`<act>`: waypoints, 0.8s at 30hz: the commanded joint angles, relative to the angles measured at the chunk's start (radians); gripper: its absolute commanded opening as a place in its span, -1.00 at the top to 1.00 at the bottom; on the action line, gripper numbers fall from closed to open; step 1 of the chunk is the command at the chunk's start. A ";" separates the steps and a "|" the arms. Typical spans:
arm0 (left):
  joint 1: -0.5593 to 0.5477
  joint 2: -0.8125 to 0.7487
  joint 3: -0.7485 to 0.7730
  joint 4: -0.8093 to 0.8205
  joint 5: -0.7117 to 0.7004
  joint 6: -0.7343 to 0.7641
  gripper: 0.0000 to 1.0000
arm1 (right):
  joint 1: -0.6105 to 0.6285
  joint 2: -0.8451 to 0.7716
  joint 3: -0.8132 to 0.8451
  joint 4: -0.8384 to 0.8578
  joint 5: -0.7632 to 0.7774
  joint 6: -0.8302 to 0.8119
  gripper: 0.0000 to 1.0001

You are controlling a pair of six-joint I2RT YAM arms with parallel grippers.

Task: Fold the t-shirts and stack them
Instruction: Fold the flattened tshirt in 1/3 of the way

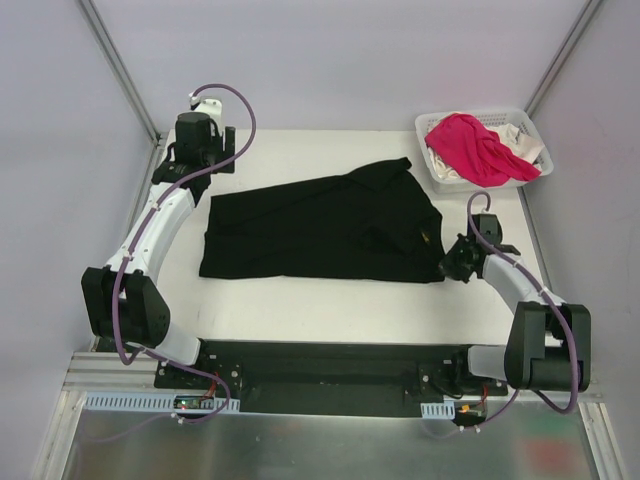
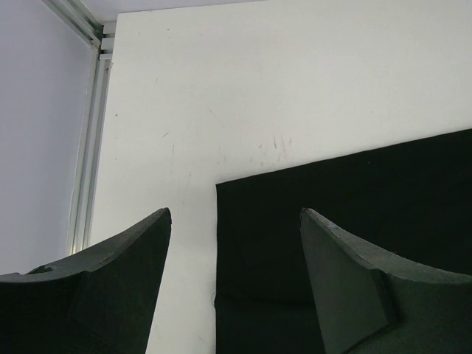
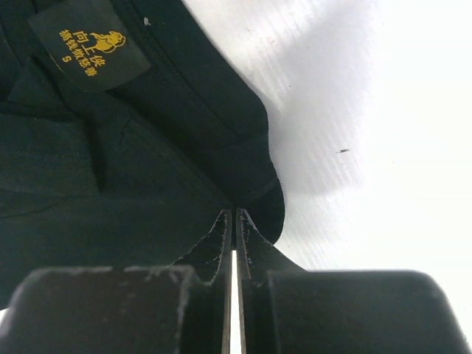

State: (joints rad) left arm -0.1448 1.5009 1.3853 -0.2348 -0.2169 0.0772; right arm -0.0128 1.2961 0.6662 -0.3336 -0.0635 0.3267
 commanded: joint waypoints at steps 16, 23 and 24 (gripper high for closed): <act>-0.010 -0.031 0.008 -0.058 0.034 -0.024 -0.41 | -0.029 -0.020 0.167 -0.087 0.001 -0.054 0.41; -0.018 0.019 0.034 -0.093 0.215 -0.069 -0.43 | 0.007 0.103 0.320 -0.024 -0.165 -0.032 0.39; -0.024 0.044 0.040 -0.112 0.279 -0.074 -0.43 | 0.010 0.132 0.349 -0.028 -0.191 -0.037 0.39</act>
State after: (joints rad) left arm -0.1463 1.5013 1.3853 -0.2962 -0.1123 0.0456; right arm -0.0273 1.3300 0.9138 -0.3969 -0.1364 0.2874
